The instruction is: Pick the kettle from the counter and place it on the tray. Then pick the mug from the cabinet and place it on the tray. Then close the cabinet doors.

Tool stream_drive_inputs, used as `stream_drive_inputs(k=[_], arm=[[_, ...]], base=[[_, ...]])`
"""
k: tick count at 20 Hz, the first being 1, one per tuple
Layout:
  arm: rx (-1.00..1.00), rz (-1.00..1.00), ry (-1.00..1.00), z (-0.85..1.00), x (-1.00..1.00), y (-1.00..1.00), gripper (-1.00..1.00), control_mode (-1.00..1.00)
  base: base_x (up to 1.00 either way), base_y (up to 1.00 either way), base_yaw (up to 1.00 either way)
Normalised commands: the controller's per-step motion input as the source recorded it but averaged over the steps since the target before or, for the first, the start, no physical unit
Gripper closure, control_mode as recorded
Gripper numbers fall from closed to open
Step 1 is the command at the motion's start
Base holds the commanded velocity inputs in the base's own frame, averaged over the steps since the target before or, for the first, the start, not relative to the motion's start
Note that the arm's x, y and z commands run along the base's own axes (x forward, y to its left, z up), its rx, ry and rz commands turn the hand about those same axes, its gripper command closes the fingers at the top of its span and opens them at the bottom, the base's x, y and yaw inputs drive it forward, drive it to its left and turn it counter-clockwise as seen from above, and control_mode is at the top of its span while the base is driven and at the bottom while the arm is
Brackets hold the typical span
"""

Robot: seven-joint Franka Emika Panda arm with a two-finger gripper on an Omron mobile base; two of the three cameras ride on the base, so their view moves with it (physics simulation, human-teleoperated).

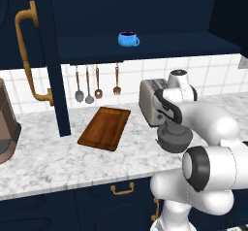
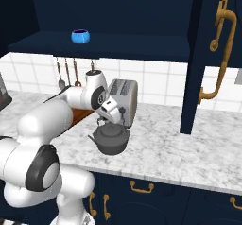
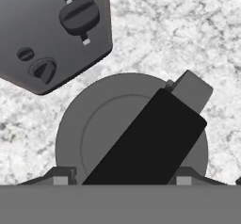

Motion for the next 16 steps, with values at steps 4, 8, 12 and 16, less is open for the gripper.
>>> stream_drive_inputs(k=[4,8,12,16], arm=[[0.03,-0.03,-0.13,0.30,-0.41,0.24,1.00,-1.00],[0.06,-0.16,-0.18,0.69,-0.51,0.64,1.00,-1.00],[-0.01,-0.25,-0.18,0.29,-0.03,1.00,1.00,-1.00],[0.00,-0.22,-0.05,0.26,0.00,0.88,1.00,-1.00]], base=[[0.00,0.00,0.00],[0.00,0.00,0.00],[0.00,0.00,0.00],[0.00,0.00,0.00]])
